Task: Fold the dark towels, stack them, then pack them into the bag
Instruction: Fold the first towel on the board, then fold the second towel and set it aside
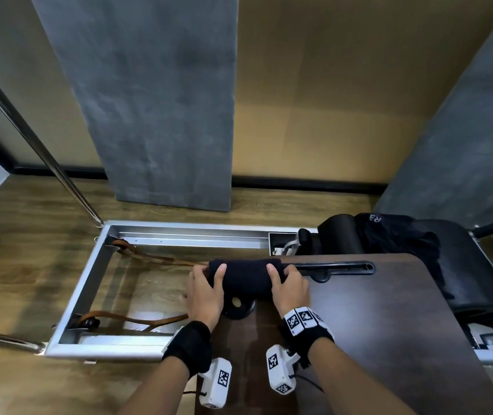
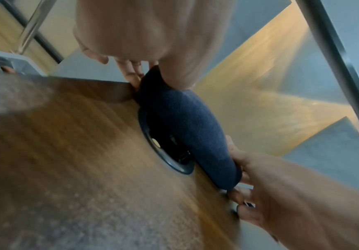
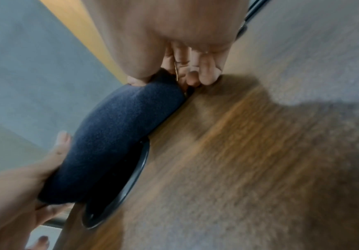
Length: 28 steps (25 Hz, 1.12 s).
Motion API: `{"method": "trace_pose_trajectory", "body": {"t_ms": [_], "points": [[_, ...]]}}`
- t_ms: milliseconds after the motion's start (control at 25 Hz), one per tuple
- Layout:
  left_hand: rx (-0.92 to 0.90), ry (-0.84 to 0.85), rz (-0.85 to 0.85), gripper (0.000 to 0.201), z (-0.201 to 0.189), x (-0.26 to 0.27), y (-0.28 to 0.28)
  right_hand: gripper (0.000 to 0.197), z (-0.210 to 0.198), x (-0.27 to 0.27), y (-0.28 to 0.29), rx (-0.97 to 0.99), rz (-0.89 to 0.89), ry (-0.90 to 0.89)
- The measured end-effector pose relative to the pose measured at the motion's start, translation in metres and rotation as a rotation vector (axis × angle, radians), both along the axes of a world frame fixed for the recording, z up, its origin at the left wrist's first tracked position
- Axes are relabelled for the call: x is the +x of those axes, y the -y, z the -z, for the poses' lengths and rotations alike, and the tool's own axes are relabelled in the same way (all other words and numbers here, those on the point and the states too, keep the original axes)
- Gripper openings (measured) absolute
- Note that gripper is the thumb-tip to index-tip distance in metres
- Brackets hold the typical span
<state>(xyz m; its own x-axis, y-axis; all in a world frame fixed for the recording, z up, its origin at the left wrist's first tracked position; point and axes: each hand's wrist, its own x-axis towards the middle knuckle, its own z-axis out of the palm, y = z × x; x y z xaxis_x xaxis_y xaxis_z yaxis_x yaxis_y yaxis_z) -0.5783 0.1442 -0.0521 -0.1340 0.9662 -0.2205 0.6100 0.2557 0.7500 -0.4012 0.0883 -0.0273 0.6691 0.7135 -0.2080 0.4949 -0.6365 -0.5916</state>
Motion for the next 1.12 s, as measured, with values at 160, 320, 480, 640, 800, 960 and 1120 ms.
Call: {"method": "trace_pose_trajectory", "body": {"t_ms": [160,320,480,640,800,960,1120], "points": [[0.007,0.065,-0.079,0.041,0.003,0.002,-0.004,0.051,0.004,0.004,-0.004,-0.026,0.001,0.037],[-0.019,0.206,-0.199,0.034,0.0,0.006,-0.01,0.046,0.002,0.005,-0.004,-0.018,0.038,-0.025],[-0.018,0.329,-0.272,0.028,-0.007,0.01,-0.009,0.046,0.0,0.002,-0.002,0.006,0.066,-0.076],[-0.038,0.348,-0.255,0.033,-0.012,0.009,0.0,0.056,-0.003,0.003,0.0,0.072,0.116,-0.215],[-0.064,0.362,-0.211,0.04,-0.015,0.001,0.005,0.066,-0.004,0.009,0.008,0.131,0.125,-0.296],[-0.067,0.424,-0.196,0.047,-0.017,-0.008,0.011,0.056,-0.005,0.008,0.018,0.176,0.078,-0.278],[-0.018,0.424,-0.194,0.044,-0.023,-0.014,0.023,0.061,-0.005,0.01,0.026,0.195,0.046,-0.285]]}}
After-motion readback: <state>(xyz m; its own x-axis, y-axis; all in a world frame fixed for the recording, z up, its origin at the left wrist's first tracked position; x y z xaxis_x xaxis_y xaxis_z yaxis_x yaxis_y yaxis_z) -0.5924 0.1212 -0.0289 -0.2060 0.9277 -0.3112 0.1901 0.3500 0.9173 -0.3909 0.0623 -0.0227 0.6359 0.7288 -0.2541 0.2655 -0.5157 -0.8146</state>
